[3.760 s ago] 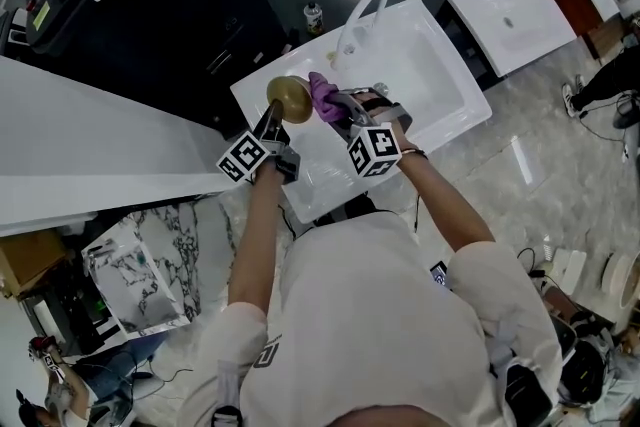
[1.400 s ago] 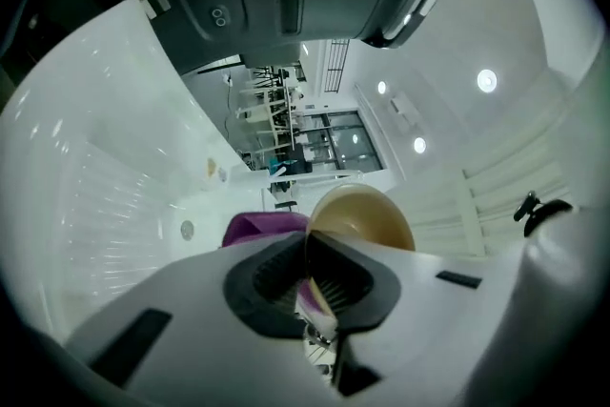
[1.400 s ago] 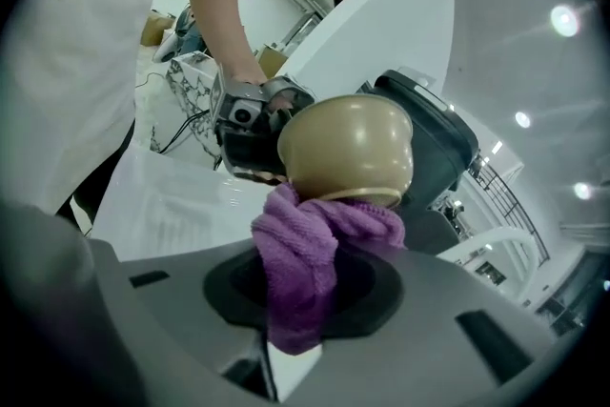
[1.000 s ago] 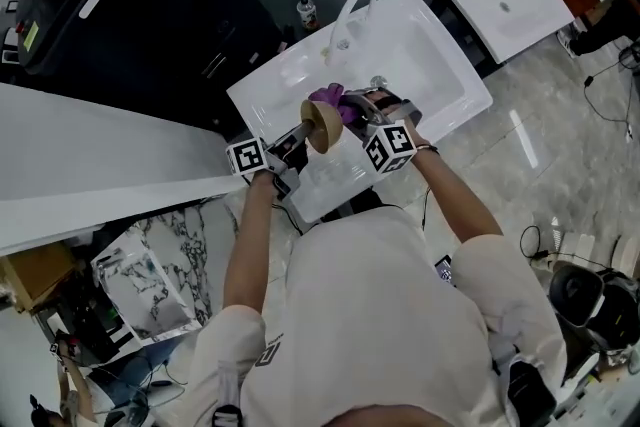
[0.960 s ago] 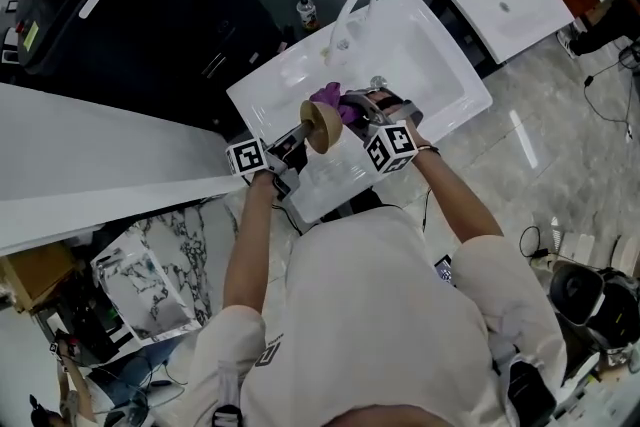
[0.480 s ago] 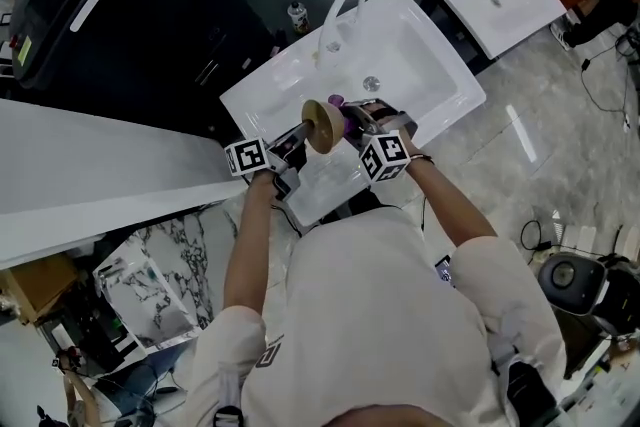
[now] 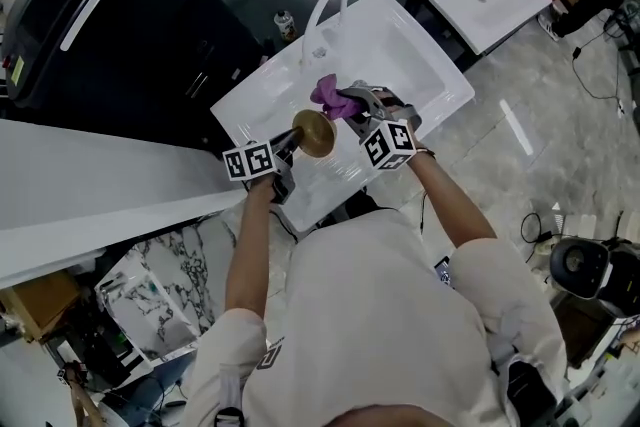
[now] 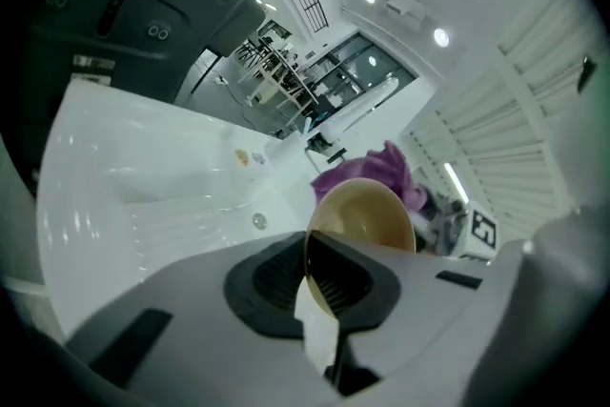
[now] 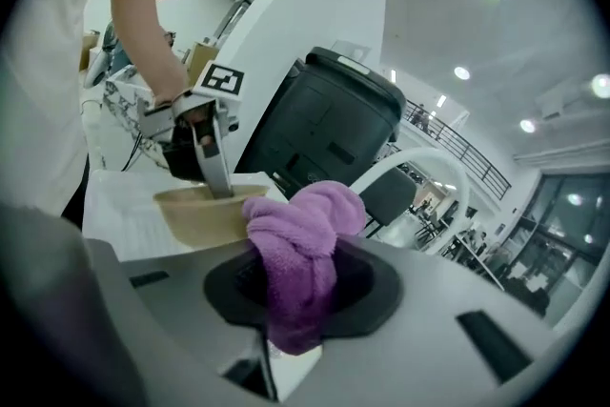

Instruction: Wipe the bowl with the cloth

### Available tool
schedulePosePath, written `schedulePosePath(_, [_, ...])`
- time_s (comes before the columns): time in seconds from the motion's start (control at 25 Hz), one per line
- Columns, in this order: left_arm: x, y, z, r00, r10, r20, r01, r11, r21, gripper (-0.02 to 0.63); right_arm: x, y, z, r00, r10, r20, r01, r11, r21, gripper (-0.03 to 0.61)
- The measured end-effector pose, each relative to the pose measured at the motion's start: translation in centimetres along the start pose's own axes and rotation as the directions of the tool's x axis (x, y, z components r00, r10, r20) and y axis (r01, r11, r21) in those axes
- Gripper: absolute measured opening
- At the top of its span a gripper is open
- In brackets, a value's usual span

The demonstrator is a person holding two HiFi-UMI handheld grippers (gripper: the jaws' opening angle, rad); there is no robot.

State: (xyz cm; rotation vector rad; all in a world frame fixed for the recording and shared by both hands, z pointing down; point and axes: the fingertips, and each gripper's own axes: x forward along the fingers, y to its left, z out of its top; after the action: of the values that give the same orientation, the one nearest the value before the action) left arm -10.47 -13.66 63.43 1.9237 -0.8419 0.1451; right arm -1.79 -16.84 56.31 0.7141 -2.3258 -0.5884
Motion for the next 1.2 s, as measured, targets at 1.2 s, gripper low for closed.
schedulePosePath(1.2, [1.1,0.2,3.7,0.892,0.415,0.179,-0.447,0.753,0.483,0.017,4.3,7.6,-2.4,0.921,0.059,-0.386,-0.144,0.970,-0.195,0.089])
